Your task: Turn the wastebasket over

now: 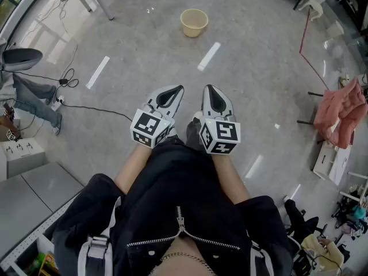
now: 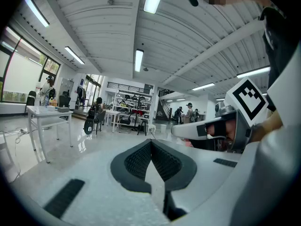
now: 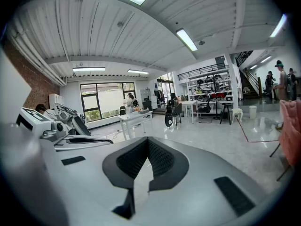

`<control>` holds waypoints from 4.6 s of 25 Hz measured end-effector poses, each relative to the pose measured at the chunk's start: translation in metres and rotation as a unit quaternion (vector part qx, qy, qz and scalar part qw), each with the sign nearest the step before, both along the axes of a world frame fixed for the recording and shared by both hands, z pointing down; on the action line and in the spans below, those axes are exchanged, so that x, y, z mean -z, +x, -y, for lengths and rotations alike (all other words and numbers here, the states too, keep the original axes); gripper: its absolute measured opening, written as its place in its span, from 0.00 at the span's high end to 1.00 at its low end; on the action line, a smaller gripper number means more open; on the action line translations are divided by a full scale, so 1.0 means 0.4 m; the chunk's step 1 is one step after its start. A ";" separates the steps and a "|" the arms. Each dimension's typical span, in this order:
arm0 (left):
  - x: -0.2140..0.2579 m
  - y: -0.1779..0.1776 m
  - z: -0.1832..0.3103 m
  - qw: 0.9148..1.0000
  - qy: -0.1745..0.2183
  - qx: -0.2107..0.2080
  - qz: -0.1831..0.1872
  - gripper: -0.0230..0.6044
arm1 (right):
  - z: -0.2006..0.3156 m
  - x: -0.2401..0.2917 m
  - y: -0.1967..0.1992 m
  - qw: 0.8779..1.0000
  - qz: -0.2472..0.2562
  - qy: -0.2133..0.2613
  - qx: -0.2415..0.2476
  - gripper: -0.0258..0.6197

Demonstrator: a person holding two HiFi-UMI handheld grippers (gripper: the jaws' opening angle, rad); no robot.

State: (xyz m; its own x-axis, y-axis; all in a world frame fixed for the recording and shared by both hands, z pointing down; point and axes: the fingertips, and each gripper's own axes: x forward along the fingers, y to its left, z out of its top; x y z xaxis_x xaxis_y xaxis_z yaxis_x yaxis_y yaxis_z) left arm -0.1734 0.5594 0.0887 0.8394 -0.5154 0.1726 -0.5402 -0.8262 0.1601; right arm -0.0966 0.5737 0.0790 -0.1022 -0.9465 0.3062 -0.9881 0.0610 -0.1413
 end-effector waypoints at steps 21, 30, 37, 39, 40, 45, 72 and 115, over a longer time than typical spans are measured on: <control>-0.049 -0.041 -0.011 0.999 0.018 -0.032 0.013 0.96 | -0.013 -0.087 -0.015 0.999 0.018 -0.027 0.004 0.94; -0.017 0.013 0.052 0.998 0.035 -0.048 0.009 0.96 | 0.039 -0.059 0.024 1.000 0.005 -0.022 0.005 0.94; -0.020 0.072 0.125 0.998 0.030 -0.047 0.008 0.96 | 0.103 -0.073 0.078 1.000 0.006 -0.026 -0.003 0.94; -0.020 0.088 0.147 0.999 0.028 -0.044 0.008 0.96 | 0.127 -0.080 0.103 1.000 0.007 -0.029 -0.006 0.94; -0.021 0.094 0.158 0.999 0.027 -0.044 0.008 0.96 | 0.138 -0.080 0.114 1.000 0.008 -0.029 -0.008 0.94; -0.036 0.131 0.227 0.999 0.019 -0.040 0.012 0.96 | 0.205 -0.084 0.161 0.999 0.015 -0.029 -0.010 0.94; -0.026 0.488 0.721 0.998 0.000 -0.004 0.059 0.96 | 0.694 -0.112 0.532 0.998 0.050 -0.043 0.017 0.94; -0.147 0.474 1.453 0.999 -0.041 -0.024 0.027 0.96 | 1.382 -0.179 0.476 0.995 -0.005 -0.101 0.023 0.94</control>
State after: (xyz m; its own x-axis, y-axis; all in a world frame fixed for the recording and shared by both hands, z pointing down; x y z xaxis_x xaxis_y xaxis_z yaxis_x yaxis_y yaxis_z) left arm 0.0162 -0.0216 0.1475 0.8515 -0.4567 0.2575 -0.5094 -0.8371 0.1997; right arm 0.0940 0.0207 0.1506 -0.1404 -0.8597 0.4911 -0.9864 0.0784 -0.1448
